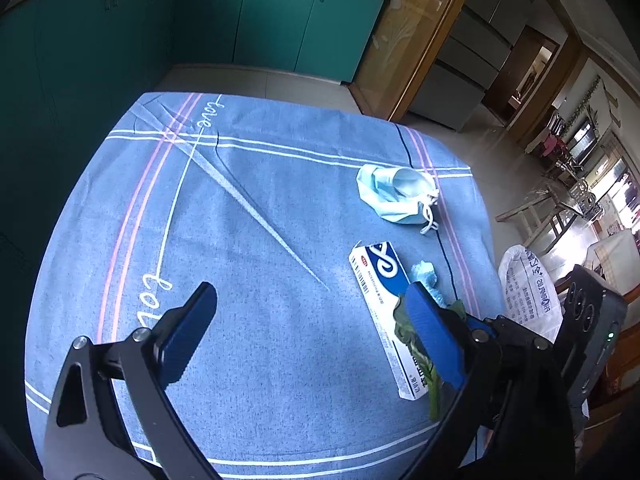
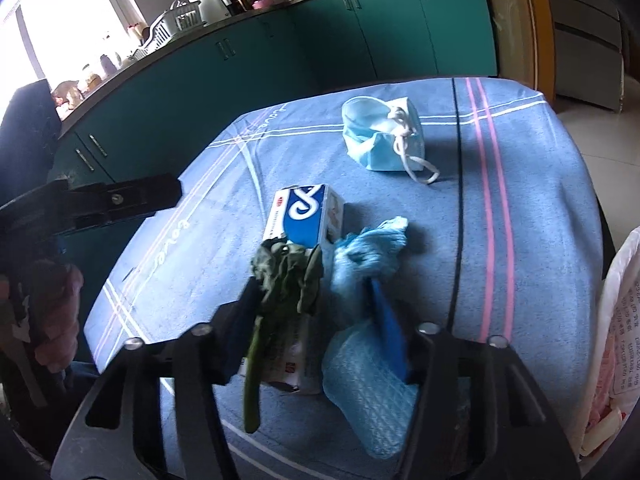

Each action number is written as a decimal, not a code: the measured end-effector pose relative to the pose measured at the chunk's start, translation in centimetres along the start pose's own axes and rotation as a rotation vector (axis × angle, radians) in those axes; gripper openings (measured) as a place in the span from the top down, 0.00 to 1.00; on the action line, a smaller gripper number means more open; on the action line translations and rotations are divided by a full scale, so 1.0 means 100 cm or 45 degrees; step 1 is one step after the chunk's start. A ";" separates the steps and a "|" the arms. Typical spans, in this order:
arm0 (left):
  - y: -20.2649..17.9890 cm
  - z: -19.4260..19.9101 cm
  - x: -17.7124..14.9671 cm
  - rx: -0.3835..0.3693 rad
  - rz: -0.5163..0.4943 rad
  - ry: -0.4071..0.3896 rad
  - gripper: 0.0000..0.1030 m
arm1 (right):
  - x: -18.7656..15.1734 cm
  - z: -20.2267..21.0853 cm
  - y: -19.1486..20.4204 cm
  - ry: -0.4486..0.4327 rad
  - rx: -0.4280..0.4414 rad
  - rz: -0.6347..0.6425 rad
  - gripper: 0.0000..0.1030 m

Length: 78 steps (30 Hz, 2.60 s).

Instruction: Collect trash

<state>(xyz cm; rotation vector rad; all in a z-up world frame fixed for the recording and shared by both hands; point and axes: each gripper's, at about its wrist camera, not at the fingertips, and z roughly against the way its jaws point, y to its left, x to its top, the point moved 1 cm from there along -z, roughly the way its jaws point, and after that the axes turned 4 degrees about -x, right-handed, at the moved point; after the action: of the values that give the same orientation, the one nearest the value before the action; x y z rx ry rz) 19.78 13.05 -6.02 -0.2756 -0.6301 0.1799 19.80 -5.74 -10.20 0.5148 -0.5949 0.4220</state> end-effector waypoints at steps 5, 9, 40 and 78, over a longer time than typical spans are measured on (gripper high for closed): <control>-0.004 -0.002 -0.002 0.021 -0.027 0.009 0.08 | -0.001 0.007 0.005 -0.012 0.013 0.038 0.77; -0.005 -0.004 -0.003 0.032 -0.031 0.016 0.08 | -0.001 0.018 0.002 -0.034 0.025 0.034 0.79; -0.010 -0.010 -0.009 0.082 -0.083 0.045 0.08 | -0.007 0.019 -0.041 0.002 -0.133 -0.115 0.36; -0.007 -0.013 -0.011 0.088 -0.080 0.074 0.08 | -0.011 0.016 -0.014 0.014 -0.015 -0.015 0.60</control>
<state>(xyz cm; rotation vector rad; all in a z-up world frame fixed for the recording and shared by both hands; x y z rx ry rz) 19.75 11.87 -7.46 -0.1936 -0.5729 0.1327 19.03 -8.00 -10.18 0.5044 -0.5834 0.4097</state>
